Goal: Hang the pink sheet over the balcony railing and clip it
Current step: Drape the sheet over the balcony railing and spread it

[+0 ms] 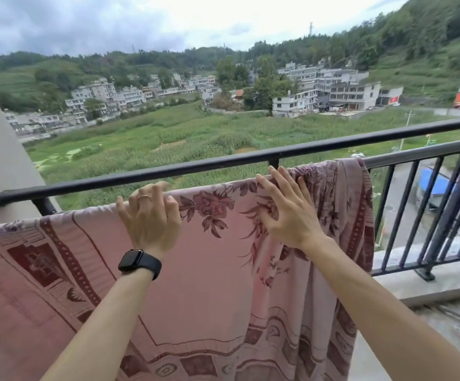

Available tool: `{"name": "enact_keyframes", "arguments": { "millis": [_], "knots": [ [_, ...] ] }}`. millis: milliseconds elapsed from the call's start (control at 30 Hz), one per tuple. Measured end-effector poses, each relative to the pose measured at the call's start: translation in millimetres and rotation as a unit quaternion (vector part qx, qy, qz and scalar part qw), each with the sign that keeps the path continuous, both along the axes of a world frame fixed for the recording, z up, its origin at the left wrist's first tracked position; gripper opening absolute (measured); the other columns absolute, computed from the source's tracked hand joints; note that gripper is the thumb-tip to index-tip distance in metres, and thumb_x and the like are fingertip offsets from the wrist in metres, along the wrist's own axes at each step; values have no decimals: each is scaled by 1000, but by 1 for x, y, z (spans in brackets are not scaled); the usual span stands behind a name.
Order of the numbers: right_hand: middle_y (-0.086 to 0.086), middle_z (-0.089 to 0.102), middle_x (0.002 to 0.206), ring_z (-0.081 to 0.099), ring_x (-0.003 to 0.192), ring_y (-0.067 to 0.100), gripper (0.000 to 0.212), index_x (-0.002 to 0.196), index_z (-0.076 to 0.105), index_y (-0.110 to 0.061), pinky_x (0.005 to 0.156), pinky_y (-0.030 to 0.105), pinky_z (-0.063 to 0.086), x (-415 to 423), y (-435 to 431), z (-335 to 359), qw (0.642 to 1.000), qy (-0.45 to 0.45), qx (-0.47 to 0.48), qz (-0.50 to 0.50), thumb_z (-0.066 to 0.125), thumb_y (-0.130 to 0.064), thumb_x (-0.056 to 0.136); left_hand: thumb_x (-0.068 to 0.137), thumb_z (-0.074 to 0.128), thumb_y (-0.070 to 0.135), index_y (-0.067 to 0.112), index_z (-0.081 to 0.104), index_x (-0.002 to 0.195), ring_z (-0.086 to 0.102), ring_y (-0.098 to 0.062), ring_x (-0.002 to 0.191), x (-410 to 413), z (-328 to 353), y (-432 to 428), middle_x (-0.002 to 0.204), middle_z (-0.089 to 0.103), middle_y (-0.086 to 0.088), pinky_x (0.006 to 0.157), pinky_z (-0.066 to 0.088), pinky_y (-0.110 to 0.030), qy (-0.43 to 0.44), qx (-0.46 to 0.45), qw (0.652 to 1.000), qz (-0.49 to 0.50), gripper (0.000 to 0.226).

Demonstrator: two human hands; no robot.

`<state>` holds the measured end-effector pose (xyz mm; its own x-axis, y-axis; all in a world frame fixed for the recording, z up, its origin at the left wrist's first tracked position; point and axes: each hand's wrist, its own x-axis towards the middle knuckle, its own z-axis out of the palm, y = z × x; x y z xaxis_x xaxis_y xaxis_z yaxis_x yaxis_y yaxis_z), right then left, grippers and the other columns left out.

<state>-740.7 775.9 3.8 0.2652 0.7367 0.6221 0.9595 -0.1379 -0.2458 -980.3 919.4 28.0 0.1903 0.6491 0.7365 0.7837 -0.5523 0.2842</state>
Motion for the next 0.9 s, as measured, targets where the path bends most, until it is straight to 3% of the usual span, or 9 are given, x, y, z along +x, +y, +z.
{"name": "enact_keyframes", "arguments": {
  "millis": [67,133,267,367,500,700,800,900],
  "knots": [
    [-5,31,161,15,152,12,59,149,38,-32,125,40,4,13,-15,4,998,22,63,-16,55,-40,94,91,37,38,20,57,123,48,-24,123,29,12,-19,122,61,-4,116,11,-53,9,32,998,-50,41],
    [-3,35,158,19,151,16,52,146,43,-29,123,44,5,36,-26,5,989,46,112,-88,47,-43,96,92,38,43,20,57,126,51,-22,120,67,22,-36,123,63,-2,116,13,-51,48,52,993,-100,45],
    [-1,31,161,10,154,20,53,147,40,-32,123,52,-1,77,-26,7,986,8,63,-155,34,-51,98,95,34,45,21,63,118,61,-24,106,138,18,-59,113,70,-3,107,29,-48,128,23,985,-110,44],
    [-4,42,152,24,149,22,45,141,44,-40,121,57,6,82,-14,12,993,-40,34,-110,34,-51,99,97,36,45,22,66,107,60,-26,91,155,2,-54,96,70,-2,89,36,-43,157,40,984,-72,38],
    [-10,57,119,48,121,19,45,131,50,-40,108,53,26,126,-25,15,988,-89,39,-122,21,-57,101,97,39,44,18,68,104,61,-28,87,156,-5,-43,91,69,-4,83,39,-42,145,123,980,-52,40],
    [-6,51,120,42,120,21,49,115,53,-33,116,52,13,259,-84,13,973,-17,63,-219,17,-62,98,96,40,41,16,70,95,60,-30,79,165,-9,-38,84,68,-6,82,40,-43,105,186,977,-15,39],
    [-2,51,117,39,121,19,46,107,54,-31,118,57,9,285,-91,21,972,8,53,-230,25,-65,96,94,39,37,15,70,89,60,-29,79,176,-5,-46,83,71,-9,85,40,-44,48,146,988,18,39],
    [4,55,121,41,124,24,49,105,60,-25,117,55,7,281,-85,23,973,6,67,-223,27,-61,95,93,39,41,21,70,98,58,-26,98,215,18,-71,96,72,-7,103,28,-51,-36,57,996,64,37]
  ]
}}
